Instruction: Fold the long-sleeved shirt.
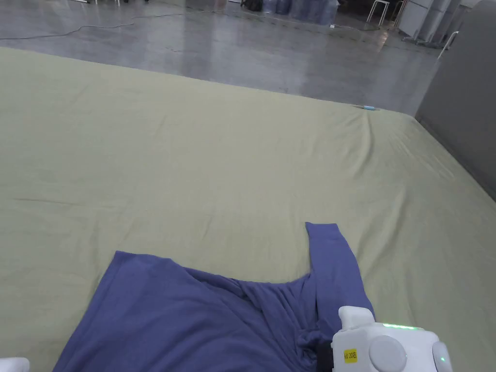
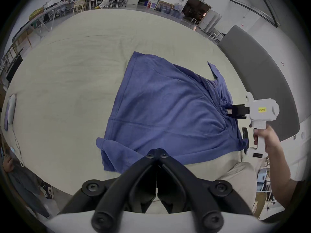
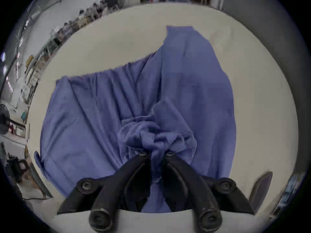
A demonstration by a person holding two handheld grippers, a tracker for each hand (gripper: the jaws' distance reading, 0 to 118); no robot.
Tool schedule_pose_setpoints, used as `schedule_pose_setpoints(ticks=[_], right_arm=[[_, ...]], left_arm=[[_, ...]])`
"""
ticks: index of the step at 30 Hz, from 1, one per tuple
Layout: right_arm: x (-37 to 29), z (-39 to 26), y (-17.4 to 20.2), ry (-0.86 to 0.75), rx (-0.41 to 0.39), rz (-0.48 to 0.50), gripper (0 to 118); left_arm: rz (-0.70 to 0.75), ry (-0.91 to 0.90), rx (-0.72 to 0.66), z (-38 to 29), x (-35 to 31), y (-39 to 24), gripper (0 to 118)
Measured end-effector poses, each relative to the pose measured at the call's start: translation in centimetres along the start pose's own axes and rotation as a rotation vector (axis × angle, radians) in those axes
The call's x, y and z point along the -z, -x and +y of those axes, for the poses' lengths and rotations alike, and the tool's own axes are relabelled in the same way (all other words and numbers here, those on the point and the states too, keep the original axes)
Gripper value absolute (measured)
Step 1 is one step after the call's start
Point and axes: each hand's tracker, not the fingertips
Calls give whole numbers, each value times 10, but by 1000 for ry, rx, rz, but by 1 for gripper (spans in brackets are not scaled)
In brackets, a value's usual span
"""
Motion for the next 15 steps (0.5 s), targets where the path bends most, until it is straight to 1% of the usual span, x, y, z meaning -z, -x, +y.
schedule_pose_setpoints(ticks=[1, 2, 3, 4, 5, 6, 8, 10, 11, 12, 13, 14, 15], right_arm=[[-1, 4, 0, 10, 10, -1, 8], [-1, 9, -2, 22, 24, 8, 13], [0, 15, -5, 47, 15, 22, 24], [-8, 20, -7, 69, -1, 39, 48], [-22, 23, -11, 48, 2, 29, 84], [-41, 24, -13, -20, 8, 36, 97], [-84, 17, -15, -155, -6, 52, 98], [-116, 2, -14, -202, 22, 79, 98], [-126, -12, -13, -191, 32, 108, 96], [-133, -27, -12, -177, 38, 137, 89], [-135, -42, -10, -180, 44, 141, 64], [-134, -58, -6, -180, 46, 139, 0], [-126, -72, -1, -141, 47, 149, 0]], left_arm=[[2, 2, -1, 0, -1, -2, 0], [3, 2, -4, -1, -2, -3, 0], [2, 1, -7, -1, -3, -3, 0], [0, 0, -10, -1, -4, -3, 0], [-5, -2, -15, 0, -8, -4, 0], [-10, -6, -17, 0, -11, -4, 0], [-5, -18, -15, 0, -16, -5, 0], [12, -23, -1, 0, -20, -8, 0], [19, -24, 5, -1, -20, -9, 0], [22, -21, 7, -3, -19, -9, 0], [21, -18, 5, -4, -18, -10, 0], [18, -15, 1, -6, -17, -10, 0], [12, -10, -6, -8, -14, -10, 0]])
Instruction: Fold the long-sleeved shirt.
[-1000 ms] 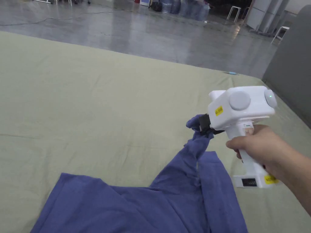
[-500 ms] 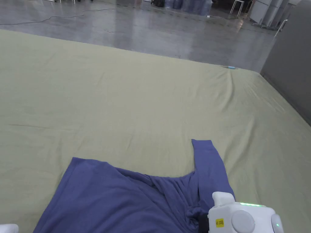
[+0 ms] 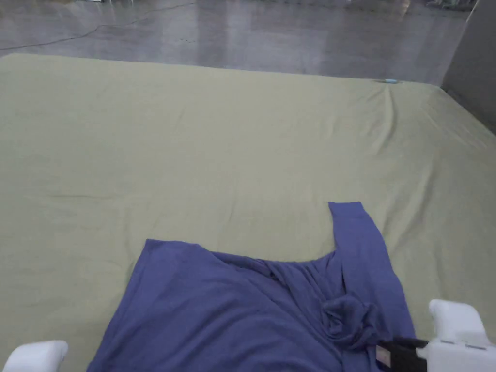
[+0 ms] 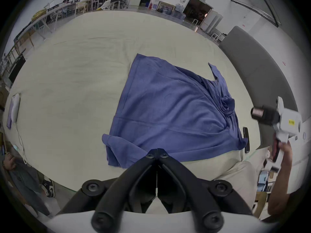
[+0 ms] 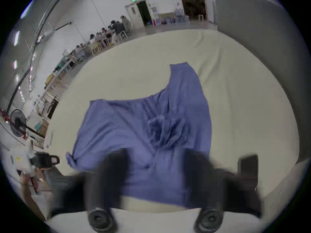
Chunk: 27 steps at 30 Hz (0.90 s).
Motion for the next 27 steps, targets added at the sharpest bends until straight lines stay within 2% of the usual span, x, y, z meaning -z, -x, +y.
schedule_pose_setpoints(ticks=[1, 2, 5, 9, 10, 11, 12, 13, 15, 16, 17, 19, 21, 25, 26, 27], right_arm=[[7, -17, 2, 49, 15, -30, 0], [14, -32, 5, 102, 12, 6, 0], [25, -49, 3, 151, 73, 119, 0], [28, -34, -4, 140, 55, 97, 0], [27, -29, -6, 127, 58, 93, 0], [25, -24, -9, 112, 69, 93, 0], [22, -18, -13, 97, 83, 97, 0], [19, -12, -17, 85, 94, 102, 0], [20, -12, -21, 77, 114, 105, 0], [21, -13, -23, 76, 125, 104, 0], [19, -11, -27, 76, 134, 105, 0], [28, -10, -31, 83, 135, 119, 0], [36, 4, -34, 109, 124, 92, 0], [48, 51, -45, 74, 95, 29, 0], [52, 70, -50, 54, 95, 13, 0], [56, 89, -55, 34, 79, 3, 0]], left_arm=[[-5, 9, -7, -1, 2, 0, 0], [-10, 19, -10, 0, 6, 3, 0], [-32, 37, -11, 12, 8, 5, 0], [-148, 48, -4, 70, 12, 17, 0], [-163, 43, -9, 90, 17, 22, 7], [-178, 36, -4, 112, 23, 27, 48], [-179, 29, -4, 134, 32, 31, 80], [-193, 35, -5, 153, 43, 36, 96], [-352, 84, -139, 186, 67, 51, 98], [-351, 64, -210, 199, 79, 53, 98], [-283, 38, -208, 213, 93, 52, 98], [-107, 16, -69, 236, 125, 37, 98], [91, 12, 59, 248, 164, 22, 97], [252, 127, 130, 245, 222, 9, 94], [244, 80, 164, 240, 220, 6, 93], [276, 63, 180, 238, 212, -1, 84]])
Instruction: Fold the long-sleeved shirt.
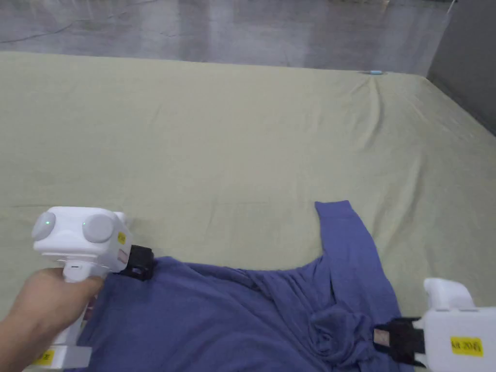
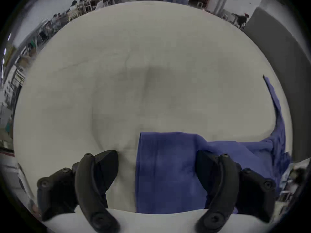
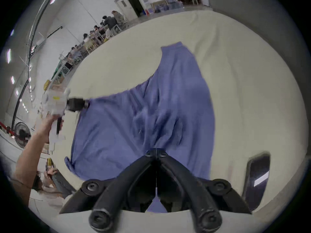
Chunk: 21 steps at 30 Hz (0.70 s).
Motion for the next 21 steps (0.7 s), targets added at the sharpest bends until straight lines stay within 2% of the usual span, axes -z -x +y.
schedule_pose_setpoints(ticks=[1, 2, 3, 4, 5, 6, 7, 8, 10, 13, 15, 16, 17, 18, 19, 20, 21], right_arm=[[6, 20, -3, -10, -23, -14, 0], [12, 41, -5, -14, -40, -51, 0], [24, 65, -7, -12, -49, -83, 0], [37, 85, -9, -9, -52, -87, 9], [51, 109, -11, 8, -45, -93, 54], [67, 128, -12, 32, -42, -108, 92], [84, 146, -13, 80, -22, -95, 111], [102, 162, -14, 134, 10, -96, 112], [125, 182, -8, 138, 46, -126, 112], [163, 200, 0, 227, 123, -184, 111], [177, 193, 12, 286, 142, -219, 85], [182, 188, 20, 310, 115, -236, 84], [186, 181, 32, 315, 37, -346, 73], [188, 183, 33, 244, -27, -349, 53], [183, 183, 38, 235, -39, -355, 23], [178, 181, 41, 235, -31, -307, 1], [171, 178, 44, 248, -10, -229, 1]], left_arm=[[23, 0, 22, -1, -7, -5, 64], [52, -10, 42, -1, -16, -12, 10], [23, -32, 52, -3, -27, -11, 0], [-22, -37, 72, -3, -35, -12, 0], [-135, -23, 23, -2, -41, -18, 0], [-151, -2, 12, -2, -44, -22, 0], [-138, -4, 7, -2, -48, -18, 0], [-129, -8, 8, -1, -51, -20, 0], [-116, -22, 18, 0, -56, -24, 0], [-96, -12, 30, -2, -57, -14, 0], [-101, -2, 27, -5, -55, -2, 0], [-102, 1, 28, -7, -56, 0, 0], [-98, 5, 28, -8, -56, 2, 0], [-96, 8, 25, -9, -57, 5, 0], [-97, 11, 21, -12, -55, 10, 0], [-104, 16, 11, -13, -56, 12, 0], [-113, 23, 1, -15, -57, 15, 0]])
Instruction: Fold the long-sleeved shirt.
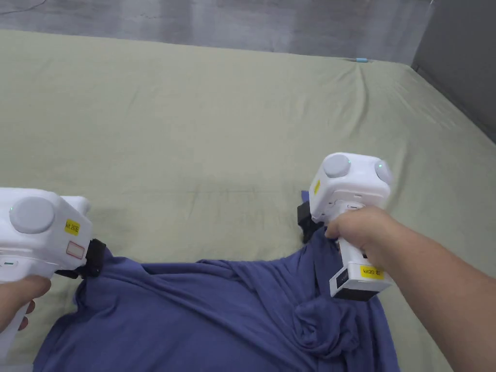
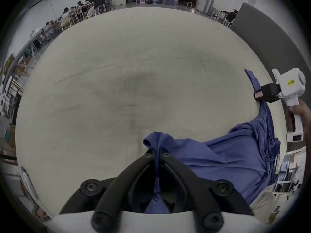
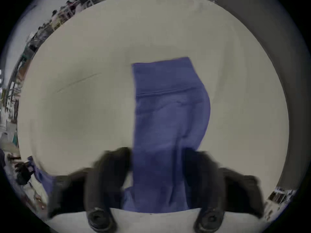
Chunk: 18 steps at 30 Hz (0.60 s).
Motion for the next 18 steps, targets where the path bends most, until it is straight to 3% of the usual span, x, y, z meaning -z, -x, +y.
schedule_pose_setpoints(ticks=[2, 4, 7, 9, 13, 18], right_arm=[[-8, -10, -3, 19, 15, 3, 1], [-14, -24, -10, 37, -26, 29, 1], [-52, -52, -26, -55, -29, 90, 1], [-79, -70, -37, -73, -82, 144, 1], [-128, -146, -52, -103, -167, 182, 1], [-127, -236, -68, -41, -197, 188, 1]], left_arm=[[-17, -3, -10, -5, -2, 4, 0], [-20, -11, -5, -10, -9, 6, 0], [-42, -41, -32, -21, -25, 11, 0], [-62, -71, -35, -32, -45, 13, 0], [-69, -111, 8, -67, -86, 16, 0], [-53, -112, 24, -123, -110, 20, 0]])
